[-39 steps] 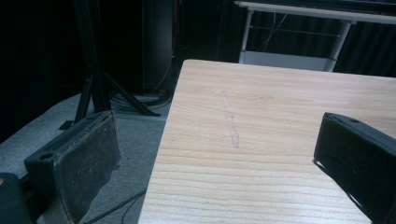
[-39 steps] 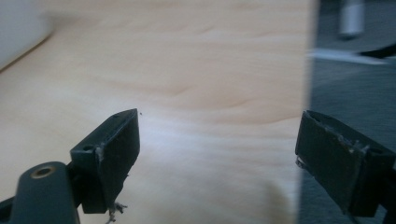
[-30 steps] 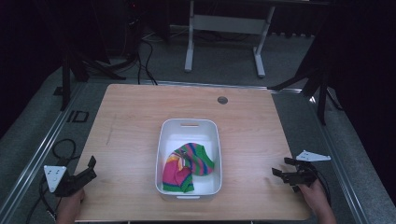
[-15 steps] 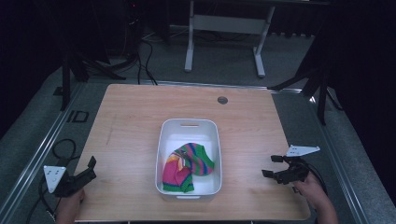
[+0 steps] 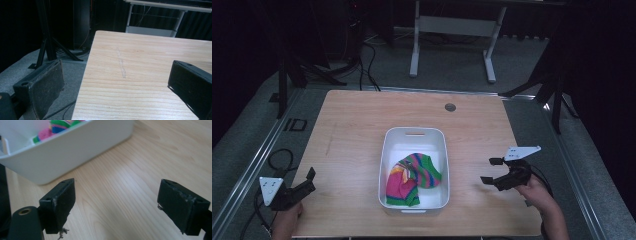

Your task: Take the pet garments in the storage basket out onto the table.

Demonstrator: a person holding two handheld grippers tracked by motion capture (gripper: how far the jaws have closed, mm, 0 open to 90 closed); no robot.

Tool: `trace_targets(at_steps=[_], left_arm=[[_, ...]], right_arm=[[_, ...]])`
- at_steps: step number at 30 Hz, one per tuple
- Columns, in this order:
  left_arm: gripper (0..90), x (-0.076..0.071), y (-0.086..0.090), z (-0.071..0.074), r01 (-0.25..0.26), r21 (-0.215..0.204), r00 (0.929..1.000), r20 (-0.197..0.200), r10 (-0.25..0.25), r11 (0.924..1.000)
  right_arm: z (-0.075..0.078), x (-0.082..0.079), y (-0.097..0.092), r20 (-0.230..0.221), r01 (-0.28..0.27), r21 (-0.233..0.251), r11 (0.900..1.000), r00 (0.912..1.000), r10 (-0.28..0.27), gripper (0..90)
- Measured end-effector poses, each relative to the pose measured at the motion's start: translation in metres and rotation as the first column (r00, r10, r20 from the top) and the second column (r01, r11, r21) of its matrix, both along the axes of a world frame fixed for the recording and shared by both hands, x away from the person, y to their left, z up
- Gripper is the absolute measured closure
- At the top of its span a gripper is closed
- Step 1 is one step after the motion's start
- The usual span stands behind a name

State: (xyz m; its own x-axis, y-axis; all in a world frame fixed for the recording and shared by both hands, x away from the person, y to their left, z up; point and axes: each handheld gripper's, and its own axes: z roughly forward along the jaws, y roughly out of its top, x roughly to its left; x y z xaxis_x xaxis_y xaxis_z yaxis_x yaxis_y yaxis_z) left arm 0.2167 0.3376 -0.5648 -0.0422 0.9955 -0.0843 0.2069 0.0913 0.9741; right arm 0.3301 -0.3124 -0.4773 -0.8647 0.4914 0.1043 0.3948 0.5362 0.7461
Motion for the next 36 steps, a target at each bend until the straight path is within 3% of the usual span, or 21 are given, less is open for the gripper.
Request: trace_targets(at_steps=[7,16,18,32,36], left_arm=[[0.9,0.001,0.000,0.000,0.006,-0.003,1.0000,-0.008,-0.006,1.0000],[0.9,0.001,-0.001,0.000,0.004,0.003,1.0000,-0.005,-0.004,1.0000],[0.9,0.000,-0.001,0.000,0.004,0.012,1.0000,-0.005,-0.004,0.9999],[0.9,0.000,0.000,0.000,0.008,0.008,1.0000,0.000,-0.008,0.9999],[0.9,0.000,0.000,0.000,0.010,0.010,1.0000,0.000,-0.010,0.9999]], right_arm=[[0.020,0.004,0.038,0.021,-0.112,-0.009,0.9937,0.9935,0.112,14.3],[0.032,0.008,0.087,0.019,-0.214,-0.026,0.9764,0.9765,0.215,13.1],[0.032,0.010,0.096,0.002,-0.241,-0.005,0.9706,0.9706,0.241,13.1],[0.024,0.019,0.163,-0.039,-0.302,-0.057,0.9517,0.9532,0.300,13.0],[0.021,0.021,0.178,-0.050,-0.298,-0.085,0.9507,0.9542,0.295,13.0]])
